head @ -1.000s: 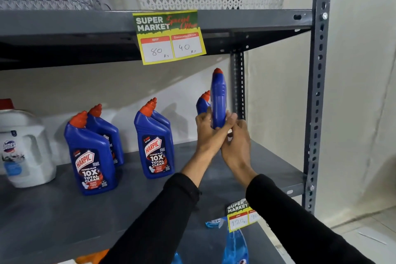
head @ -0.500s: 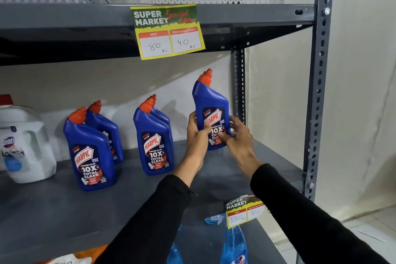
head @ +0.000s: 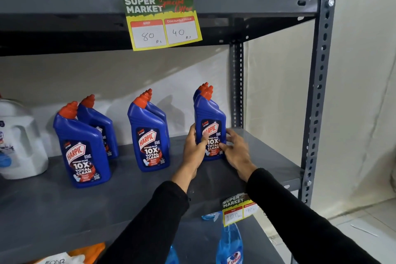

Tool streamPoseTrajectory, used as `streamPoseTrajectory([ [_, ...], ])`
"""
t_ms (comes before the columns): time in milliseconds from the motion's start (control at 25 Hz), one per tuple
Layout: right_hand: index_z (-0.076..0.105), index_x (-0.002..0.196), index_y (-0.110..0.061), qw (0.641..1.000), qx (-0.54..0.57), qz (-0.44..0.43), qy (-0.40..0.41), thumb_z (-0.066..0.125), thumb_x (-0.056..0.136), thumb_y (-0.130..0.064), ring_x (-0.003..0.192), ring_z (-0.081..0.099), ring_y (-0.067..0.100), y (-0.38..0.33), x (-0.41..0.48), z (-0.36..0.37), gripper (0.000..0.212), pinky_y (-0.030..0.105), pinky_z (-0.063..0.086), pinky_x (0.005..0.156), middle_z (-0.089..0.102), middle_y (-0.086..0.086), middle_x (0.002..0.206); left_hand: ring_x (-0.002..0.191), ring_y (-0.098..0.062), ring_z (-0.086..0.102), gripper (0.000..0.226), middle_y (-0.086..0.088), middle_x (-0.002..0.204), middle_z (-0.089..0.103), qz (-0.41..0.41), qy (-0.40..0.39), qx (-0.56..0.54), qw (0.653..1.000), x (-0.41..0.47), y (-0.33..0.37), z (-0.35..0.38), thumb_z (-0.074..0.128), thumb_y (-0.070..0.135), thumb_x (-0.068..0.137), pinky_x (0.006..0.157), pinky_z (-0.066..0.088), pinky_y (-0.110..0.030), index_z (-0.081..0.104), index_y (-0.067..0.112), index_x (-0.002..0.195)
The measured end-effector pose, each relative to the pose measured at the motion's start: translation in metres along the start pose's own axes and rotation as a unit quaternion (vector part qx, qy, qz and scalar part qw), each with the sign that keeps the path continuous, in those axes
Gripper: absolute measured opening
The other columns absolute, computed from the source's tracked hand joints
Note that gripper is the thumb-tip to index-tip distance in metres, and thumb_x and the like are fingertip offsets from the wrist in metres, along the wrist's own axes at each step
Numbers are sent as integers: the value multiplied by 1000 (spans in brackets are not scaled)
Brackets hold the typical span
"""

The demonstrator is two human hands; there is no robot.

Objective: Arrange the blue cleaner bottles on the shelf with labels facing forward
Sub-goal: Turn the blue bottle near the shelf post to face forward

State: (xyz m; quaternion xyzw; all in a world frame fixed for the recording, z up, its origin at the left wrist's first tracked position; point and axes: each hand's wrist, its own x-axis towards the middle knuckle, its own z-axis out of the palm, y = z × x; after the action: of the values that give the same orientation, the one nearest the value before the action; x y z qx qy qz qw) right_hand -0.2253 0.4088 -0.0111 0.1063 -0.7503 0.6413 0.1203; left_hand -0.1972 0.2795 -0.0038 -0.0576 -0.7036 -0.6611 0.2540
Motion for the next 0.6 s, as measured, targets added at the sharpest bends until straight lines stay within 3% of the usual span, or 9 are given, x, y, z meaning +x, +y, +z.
streamPoseTrajectory([
  [80, 52, 138, -14, 1000, -22, 3, -4, 60, 94, -4, 81, 60, -1, 2, 0, -1, 46, 3, 48, 51, 68, 8, 117, 99, -12, 65, 37, -4, 118, 64, -5, 25, 43, 999, -2, -2, -1, 60, 22, 94, 77, 56, -26, 52, 22, 129],
  [160, 56, 134, -13, 999, -48, 1, -5, 61, 94, -7, 81, 61, 0, 3, -1, -2, 41, 2, 46, 50, 69, 8, 117, 79, -1, 65, 31, -9, 114, 67, -23, 63, 97, 993, -6, -5, -2, 63, 18, 91, 59, 49, -9, 59, 14, 121],
  [240, 59, 131, -12, 997, -72, -2, 0, 63, 93, -9, 87, 61, 7, 1, -3, -4, 38, 3, 44, 54, 69, 9, 118, 68, 1, 63, 28, -11, 108, 70, -35, 76, 139, 987, -10, -8, -3, 67, 13, 88, 49, 44, -4, 63, 8, 115],
  [360, 59, 131, -10, 994, -110, -5, -10, 65, 93, -13, 96, 59, 11, -5, -7, -9, 39, 13, 45, 71, 68, 11, 121, 77, -7, 63, 30, -11, 108, 72, -46, 72, 176, 981, -14, -5, -6, 70, 12, 86, 59, 46, -8, 66, 5, 114],
  [440, 59, 131, -10, 990, -136, -15, -13, 66, 92, -15, 96, 57, 10, -6, -11, -14, 40, 17, 45, 74, 69, 11, 121, 78, -8, 65, 31, -10, 107, 73, -40, 59, 191, 979, -18, -4, -8, 72, 13, 84, 65, 48, -13, 67, 5, 114],
  [600, 59, 132, -11, 991, -132, 4, -26, 65, 92, -17, 101, 56, 11, -11, -25, -28, 41, 29, 50, 88, 68, 9, 122, 66, 11, 60, 32, 1, 98, 72, -28, 33, 212, 976, -31, -3, -10, 74, 16, 83, 52, 45, -2, 68, 9, 114],
])
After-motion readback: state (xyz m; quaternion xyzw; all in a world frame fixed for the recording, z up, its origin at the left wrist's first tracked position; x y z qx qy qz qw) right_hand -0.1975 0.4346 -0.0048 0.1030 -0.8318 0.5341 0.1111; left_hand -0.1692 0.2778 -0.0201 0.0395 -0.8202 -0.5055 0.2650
